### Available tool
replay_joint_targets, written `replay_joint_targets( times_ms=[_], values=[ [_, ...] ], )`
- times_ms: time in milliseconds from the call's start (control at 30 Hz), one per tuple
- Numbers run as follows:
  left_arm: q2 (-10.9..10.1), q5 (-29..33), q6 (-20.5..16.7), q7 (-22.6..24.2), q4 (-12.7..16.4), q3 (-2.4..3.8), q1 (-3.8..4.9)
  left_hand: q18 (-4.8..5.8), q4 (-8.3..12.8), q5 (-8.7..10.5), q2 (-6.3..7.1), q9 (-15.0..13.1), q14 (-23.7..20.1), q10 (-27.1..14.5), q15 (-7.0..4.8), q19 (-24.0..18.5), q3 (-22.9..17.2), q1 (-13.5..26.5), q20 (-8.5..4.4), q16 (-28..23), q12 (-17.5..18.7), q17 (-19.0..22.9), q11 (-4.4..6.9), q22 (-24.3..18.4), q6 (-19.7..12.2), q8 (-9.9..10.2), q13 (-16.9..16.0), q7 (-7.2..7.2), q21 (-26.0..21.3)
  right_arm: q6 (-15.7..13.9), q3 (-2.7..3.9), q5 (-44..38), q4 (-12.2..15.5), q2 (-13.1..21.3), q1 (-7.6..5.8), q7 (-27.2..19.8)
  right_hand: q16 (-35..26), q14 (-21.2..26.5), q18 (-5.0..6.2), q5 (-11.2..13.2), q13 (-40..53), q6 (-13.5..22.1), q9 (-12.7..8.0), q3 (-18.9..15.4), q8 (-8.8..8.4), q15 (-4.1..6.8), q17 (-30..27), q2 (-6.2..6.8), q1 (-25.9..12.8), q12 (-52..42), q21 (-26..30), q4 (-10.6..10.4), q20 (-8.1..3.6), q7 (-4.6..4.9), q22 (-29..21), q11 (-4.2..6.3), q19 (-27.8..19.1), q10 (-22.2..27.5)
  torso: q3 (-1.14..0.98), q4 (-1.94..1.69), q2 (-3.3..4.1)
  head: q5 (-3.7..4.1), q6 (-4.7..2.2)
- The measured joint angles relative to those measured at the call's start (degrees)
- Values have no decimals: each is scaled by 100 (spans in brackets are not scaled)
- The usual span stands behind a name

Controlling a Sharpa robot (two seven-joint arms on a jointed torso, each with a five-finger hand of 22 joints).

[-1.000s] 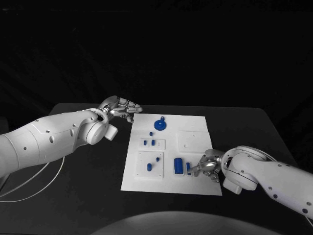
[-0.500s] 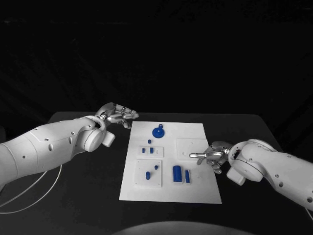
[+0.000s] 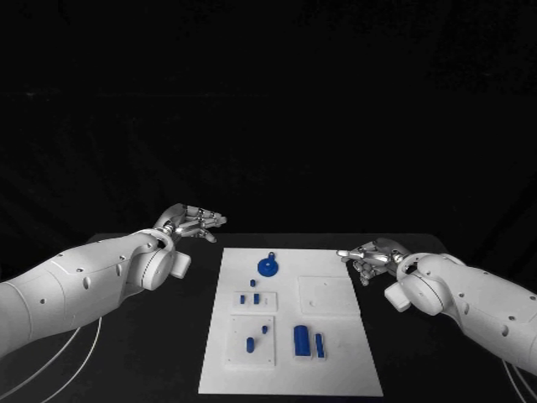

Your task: Assemble the parts on the task board

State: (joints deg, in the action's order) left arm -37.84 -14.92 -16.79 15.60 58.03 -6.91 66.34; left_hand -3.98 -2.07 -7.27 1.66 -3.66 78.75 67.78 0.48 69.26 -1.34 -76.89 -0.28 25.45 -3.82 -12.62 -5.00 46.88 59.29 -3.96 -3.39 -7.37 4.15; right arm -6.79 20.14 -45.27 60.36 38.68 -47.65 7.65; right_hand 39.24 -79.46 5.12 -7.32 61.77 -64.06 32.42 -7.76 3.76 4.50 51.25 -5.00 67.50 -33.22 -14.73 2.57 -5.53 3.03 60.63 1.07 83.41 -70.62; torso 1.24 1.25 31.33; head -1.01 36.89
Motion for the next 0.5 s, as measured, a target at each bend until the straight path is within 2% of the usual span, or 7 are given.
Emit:
replay_joint_targets(
  times_ms=[167,233,300,400,433,467,500],
  values=[
    [168,266,-15,47,-300,10,84,90,-26,-11,-63,0,-654,-77,393,-734,-31,-63,366,-1883,0,523,-117,-1143,19,0,0,-19,-39,-302,140,624,-633,-355,-82,-814,-1568,970,-39,0,-2088,665,-774,350,48,-471,-1125,-186,276,1633,989,301,428,317,-1348,-356,-1082,475,-10,13,-85,3,-209],
    [221,349,-11,61,-371,10,93,-9,-6,-26,-76,0,-847,-170,519,-765,-51,-76,498,-2158,16,712,-185,-1836,19,0,0,-19,-39,-355,175,866,-789,-447,-103,-1070,-2522,1478,-75,-13,-3459,764,-1273,547,-13,-804,-1945,-231,362,2556,1058,415,764,416,-2240,-584,-2008,666,-25,9,-109,1,-269],
    [281,437,-1,76,-442,10,96,-50,-6,-26,-76,0,-1158,-280,577,-825,-51,-76,604,-2174,23,842,-197,-2262,19,0,0,-19,-39,-380,198,1139,-951,-551,-109,-1343,-3244,1642,-75,-25,-4662,779,-1802,703,-13,-1015,-2798,-231,362,2841,1091,507,1064,431,-3133,-748,-2518,760,-38,-1,-132,-2,-313],
    [353,543,21,102,-518,10,103,-179,23,-25,-89,0,-1608,-472,620,-1012,-48,-63,791,-2173,23,893,-191,-2902,-21,0,1,20,-39,-378,225,1460,-1085,-664,-110,-1666,-3541,1796,188,-94,-5763,661,-2717,974,-13,-1167,-4332,-182,245,2928,1092,622,1428,399,-4619,-853,-2777,894,-54,-9,-156,-6,-359],
    [369,573,28,108,-536,11,105,-191,53,-26,-103,0,-1655,-508,629,-1005,-49,-50,852,-2176,23,903,-192,-3139,-26,0,1,21,-39,-373,233,1537,-1107,-688,-113,-1746,-3554,1797,240,-95,-5810,652,-2801,1005,-13,-1168,-4568,-163,215,2928,1092,640,1480,392,-4855,-865,-2781,923,-58,-12,-163,-7,-379],
    [384,602,36,115,-554,12,107,-348,85,-25,-117,0,-1679,-509,653,-949,-29,-35,947,-2194,22,913,-193,-3554,-36,0,0,10,-39,-367,238,1609,-1126,-709,-116,-1823,-3554,1886,263,-118,-5835,697,-2858,1049,-13,-1204,-4702,-126,179,2938,1092,669,1561,413,-5148,-878,-2826,1017,-62,-12,-166,-10,-392],
    [400,631,45,121,-572,13,108,-360,84,-25,-121,2,-1715,-517,648,-935,-29,-31,961,-2194,23,913,-188,-3705,-44,0,2,14,-39,-363,245,1680,-1144,-729,-121,-1900,-3554,1962,422,-153,-5856,786,-2869,1094,-13,-1206,-4739,-95,147,2951,1043,660,1662,427,-5446,-895,-2871,1079,-64,-13,-169,-11,-402]
  ],
)
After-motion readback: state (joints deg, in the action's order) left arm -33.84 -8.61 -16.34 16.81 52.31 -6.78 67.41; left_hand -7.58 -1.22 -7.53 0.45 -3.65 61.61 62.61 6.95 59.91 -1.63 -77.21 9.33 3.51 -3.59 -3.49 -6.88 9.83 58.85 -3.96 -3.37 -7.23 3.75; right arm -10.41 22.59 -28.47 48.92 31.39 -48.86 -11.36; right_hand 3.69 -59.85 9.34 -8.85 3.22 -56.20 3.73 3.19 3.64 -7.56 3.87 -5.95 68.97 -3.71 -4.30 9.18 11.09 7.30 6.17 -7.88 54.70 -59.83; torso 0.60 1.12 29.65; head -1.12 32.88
